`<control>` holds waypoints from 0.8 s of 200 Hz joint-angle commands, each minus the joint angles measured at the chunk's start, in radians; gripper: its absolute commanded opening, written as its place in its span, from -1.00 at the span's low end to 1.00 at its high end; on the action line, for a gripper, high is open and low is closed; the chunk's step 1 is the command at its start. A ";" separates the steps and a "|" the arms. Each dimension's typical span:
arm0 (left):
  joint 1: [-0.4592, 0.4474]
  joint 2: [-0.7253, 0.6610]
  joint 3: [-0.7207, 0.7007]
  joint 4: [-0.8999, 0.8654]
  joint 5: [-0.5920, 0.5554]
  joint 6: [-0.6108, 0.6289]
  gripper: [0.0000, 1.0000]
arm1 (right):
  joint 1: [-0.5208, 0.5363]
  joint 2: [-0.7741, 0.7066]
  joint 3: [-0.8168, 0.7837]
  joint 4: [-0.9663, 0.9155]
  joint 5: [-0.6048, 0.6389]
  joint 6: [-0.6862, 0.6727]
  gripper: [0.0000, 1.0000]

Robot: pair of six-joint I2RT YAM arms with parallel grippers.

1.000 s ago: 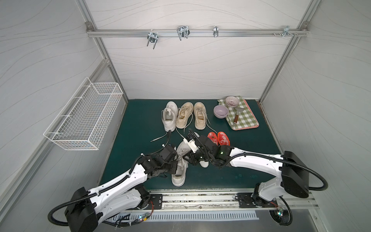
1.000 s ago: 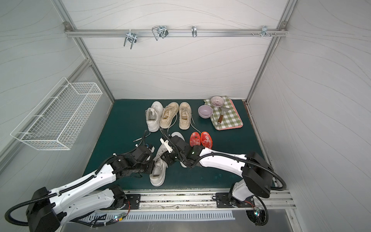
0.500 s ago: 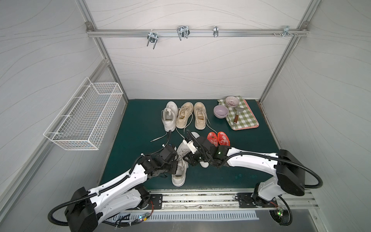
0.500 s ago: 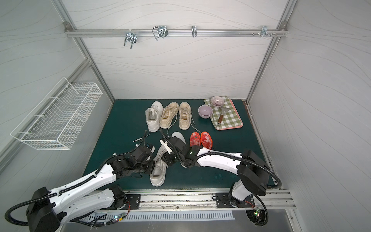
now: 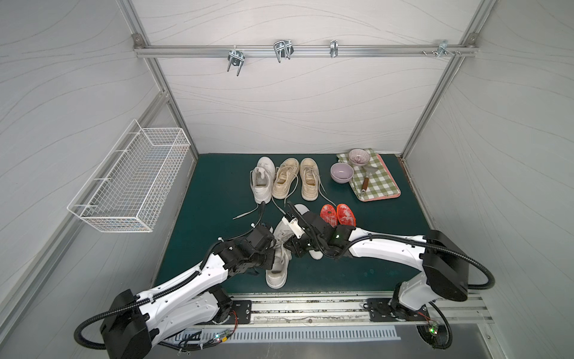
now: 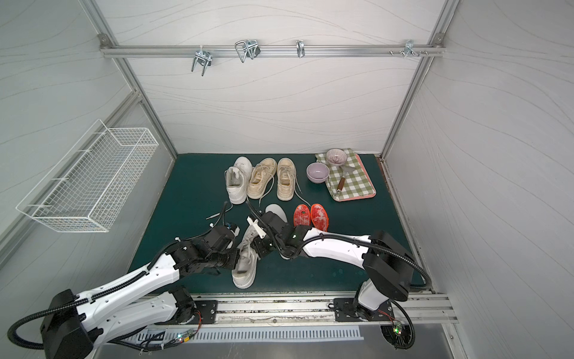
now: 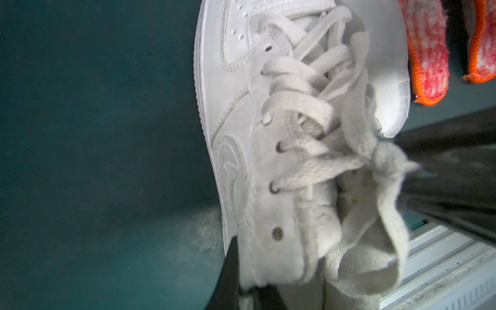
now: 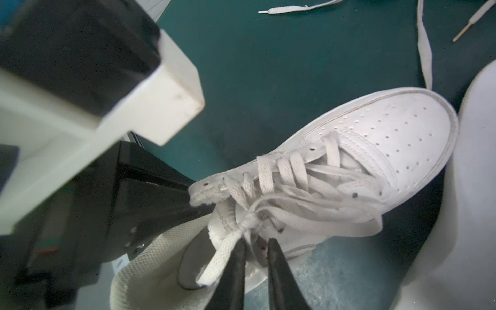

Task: Remove the insole from the shoe
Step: Untie the shoelace on the shoe.

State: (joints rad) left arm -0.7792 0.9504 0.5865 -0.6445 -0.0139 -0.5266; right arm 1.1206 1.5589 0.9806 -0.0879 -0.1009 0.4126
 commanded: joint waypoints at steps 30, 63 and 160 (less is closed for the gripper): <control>-0.006 -0.022 0.019 0.059 -0.035 -0.015 -1.00 | -0.002 -0.033 -0.016 -0.011 0.003 -0.014 -0.89; -0.007 -0.036 0.019 0.031 -0.093 -0.043 -1.00 | -0.002 -0.058 -0.037 -0.018 0.022 -0.009 -1.00; -0.001 -0.068 0.018 -0.060 -0.259 -0.114 -1.00 | -0.003 -0.102 -0.110 -0.055 0.105 0.041 -1.00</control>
State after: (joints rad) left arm -0.7864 0.9173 0.5808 -0.7010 -0.1444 -0.6044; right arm 1.1206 1.4872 0.8963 -0.0998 -0.0391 0.4309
